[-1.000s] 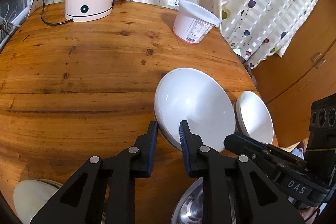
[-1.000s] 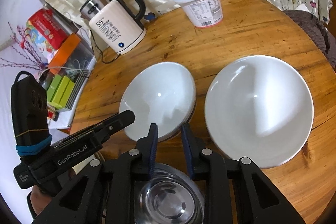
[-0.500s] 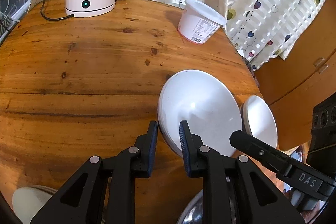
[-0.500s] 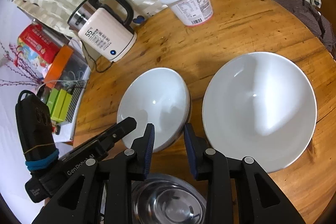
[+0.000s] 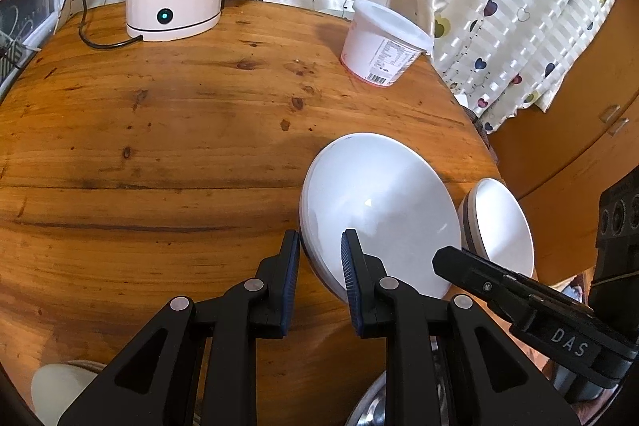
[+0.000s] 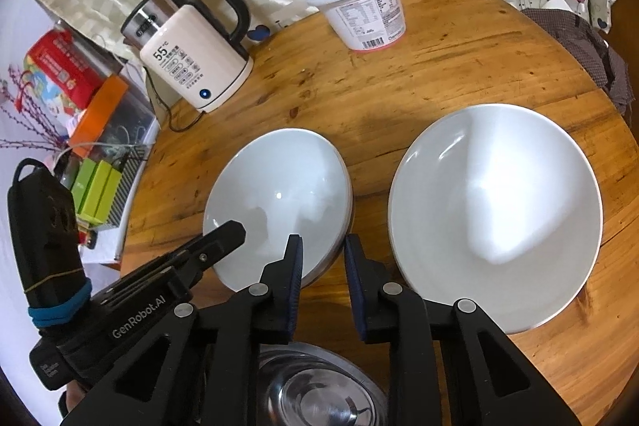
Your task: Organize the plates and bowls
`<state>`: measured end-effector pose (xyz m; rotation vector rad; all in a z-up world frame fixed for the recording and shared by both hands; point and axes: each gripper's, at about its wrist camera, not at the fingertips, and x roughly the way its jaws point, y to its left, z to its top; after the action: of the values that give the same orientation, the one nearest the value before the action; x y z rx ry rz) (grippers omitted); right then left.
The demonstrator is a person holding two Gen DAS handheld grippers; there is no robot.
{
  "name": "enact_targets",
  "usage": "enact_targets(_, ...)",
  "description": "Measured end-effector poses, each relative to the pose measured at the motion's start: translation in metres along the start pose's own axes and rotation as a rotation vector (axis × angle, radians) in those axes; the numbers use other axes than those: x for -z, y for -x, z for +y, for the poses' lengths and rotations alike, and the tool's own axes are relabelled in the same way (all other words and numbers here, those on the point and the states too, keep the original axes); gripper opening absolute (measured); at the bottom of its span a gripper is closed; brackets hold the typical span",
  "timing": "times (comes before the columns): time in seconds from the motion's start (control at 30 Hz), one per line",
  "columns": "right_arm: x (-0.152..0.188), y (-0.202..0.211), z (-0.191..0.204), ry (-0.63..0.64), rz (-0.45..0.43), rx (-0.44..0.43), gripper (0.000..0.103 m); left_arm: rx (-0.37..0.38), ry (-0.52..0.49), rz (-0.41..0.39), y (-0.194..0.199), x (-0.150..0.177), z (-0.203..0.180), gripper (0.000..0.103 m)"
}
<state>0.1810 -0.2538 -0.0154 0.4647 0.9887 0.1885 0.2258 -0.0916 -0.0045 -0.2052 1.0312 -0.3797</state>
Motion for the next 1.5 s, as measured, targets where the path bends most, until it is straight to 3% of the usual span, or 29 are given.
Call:
enact_targets(0.8, 0.021, 0.049, 0.017, 0.063, -0.032, -0.035, 0.022, -0.012, -0.018, -0.04, 0.045, 0.023, -0.018, 0.022)
enact_targets(1.5, 0.081, 0.098, 0.018, 0.078, -0.032, -0.044, 0.022, -0.024, -0.044, -0.052, 0.084, 0.081, -0.039, 0.022)
